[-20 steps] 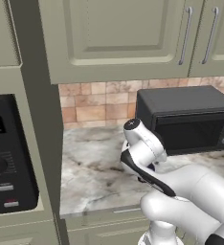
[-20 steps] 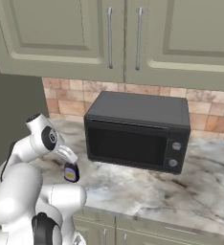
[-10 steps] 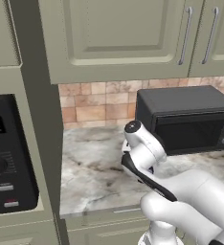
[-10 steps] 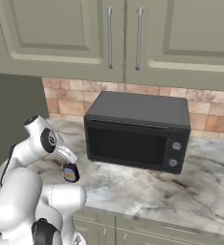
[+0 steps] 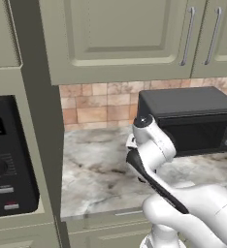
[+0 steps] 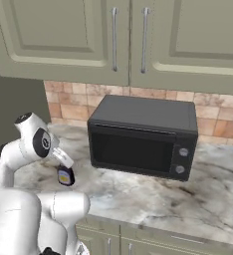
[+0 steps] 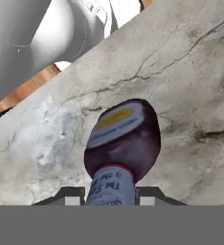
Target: Place the condiment bottle and condiment bottle from the counter to the top shelf of the fridge. If the existing items in the fridge are on the top shelf, move them to other shelves.
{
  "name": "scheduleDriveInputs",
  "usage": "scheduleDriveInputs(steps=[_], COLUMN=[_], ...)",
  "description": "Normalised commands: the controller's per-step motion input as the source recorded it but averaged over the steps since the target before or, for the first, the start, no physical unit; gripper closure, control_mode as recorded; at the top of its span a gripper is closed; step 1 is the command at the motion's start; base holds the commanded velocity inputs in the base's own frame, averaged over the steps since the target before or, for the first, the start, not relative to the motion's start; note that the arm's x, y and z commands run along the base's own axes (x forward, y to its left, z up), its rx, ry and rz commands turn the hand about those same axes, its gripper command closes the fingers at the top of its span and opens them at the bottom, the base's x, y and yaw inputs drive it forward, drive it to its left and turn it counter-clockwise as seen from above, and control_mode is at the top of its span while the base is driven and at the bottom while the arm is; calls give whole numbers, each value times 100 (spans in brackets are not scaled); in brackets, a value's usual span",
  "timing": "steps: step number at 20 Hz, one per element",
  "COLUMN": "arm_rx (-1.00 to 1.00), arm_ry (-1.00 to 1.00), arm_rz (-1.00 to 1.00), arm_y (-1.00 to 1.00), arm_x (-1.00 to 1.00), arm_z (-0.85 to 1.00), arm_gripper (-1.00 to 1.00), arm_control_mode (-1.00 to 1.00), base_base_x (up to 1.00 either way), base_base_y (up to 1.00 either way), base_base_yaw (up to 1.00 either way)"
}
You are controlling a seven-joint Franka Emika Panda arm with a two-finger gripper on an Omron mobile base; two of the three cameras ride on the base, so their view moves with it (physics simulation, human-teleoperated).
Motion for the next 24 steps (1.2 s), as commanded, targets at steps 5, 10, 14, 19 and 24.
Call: scheduleDriveInputs(steps=[5, 10, 14, 19, 24], arm_rx=[15, 8, 0, -4, 0], arm_ry=[-29, -29, -11, 0, 0], arm_rz=[1, 1, 1, 1, 0], arm_y=[0, 0, 0, 0, -2], arm_x=[-86, -68, -38, -11, -6], arm_z=[100, 100, 100, 64, 0], arm_gripper=[100, 100, 100, 100, 100], arm_control_mode=[-100, -100, -100, -100, 100], base_base_x=[0, 0, 0, 0, -13], base_base_y=[0, 0, 0, 0, -8], base_base_yaw=[0, 0, 0, 0, 2])
